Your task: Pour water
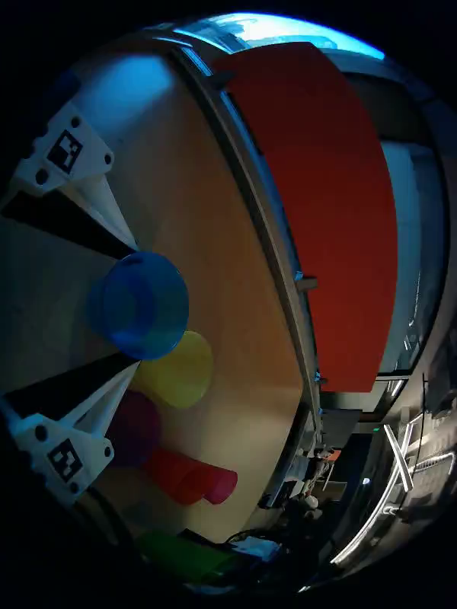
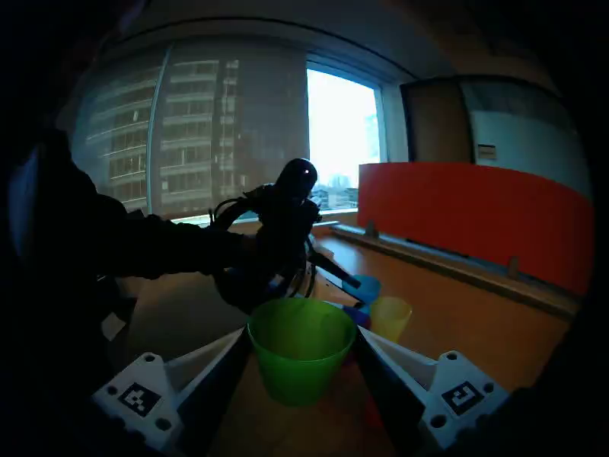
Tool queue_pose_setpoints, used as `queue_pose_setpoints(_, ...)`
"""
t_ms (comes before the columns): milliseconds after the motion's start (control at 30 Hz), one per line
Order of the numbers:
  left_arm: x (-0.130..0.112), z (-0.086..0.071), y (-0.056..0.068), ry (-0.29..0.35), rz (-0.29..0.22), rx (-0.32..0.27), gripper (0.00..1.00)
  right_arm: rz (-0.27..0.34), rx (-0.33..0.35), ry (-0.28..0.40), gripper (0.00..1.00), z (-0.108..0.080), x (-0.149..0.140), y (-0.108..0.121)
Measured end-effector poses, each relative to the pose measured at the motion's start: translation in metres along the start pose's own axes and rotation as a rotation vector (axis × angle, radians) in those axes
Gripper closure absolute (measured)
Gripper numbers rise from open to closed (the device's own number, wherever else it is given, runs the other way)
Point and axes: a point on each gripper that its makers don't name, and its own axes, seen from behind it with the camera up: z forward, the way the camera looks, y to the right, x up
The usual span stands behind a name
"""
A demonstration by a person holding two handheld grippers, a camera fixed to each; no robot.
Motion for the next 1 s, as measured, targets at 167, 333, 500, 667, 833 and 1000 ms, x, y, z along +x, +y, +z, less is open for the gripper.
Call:
queue_pose_setpoints(167, 0.007, -0.006, 0.001, 0.014, 0.007, 0.006, 0.16, -0.006, 0.002, 0.0, 0.07, -0.001, 0.002, -0.002)
queue_pose_setpoints(333, 0.016, -0.013, 0.001, 0.035, 0.009, 0.012, 0.16, -0.016, 0.004, 0.003, 0.07, -0.002, 0.005, -0.004)
queue_pose_setpoints(500, 0.025, -0.02, 0.003, 0.054, 0.012, 0.017, 0.16, -0.023, 0.005, 0.003, 0.07, -0.002, 0.005, -0.005)
queue_pose_setpoints(667, 0.033, -0.027, 0.003, 0.077, 0.017, 0.024, 0.16, -0.026, 0.004, 0.006, 0.07, -0.003, 0.006, -0.007)
queue_pose_setpoints(833, 0.04, -0.033, 0.004, 0.1, 0.018, 0.031, 0.16, -0.031, 0.004, 0.009, 0.07, -0.004, 0.007, -0.008)
queue_pose_setpoints(1000, 0.05, -0.041, 0.006, 0.132, 0.02, 0.031, 0.16, -0.034, 0.003, 0.009, 0.07, -0.005, 0.008, -0.009)
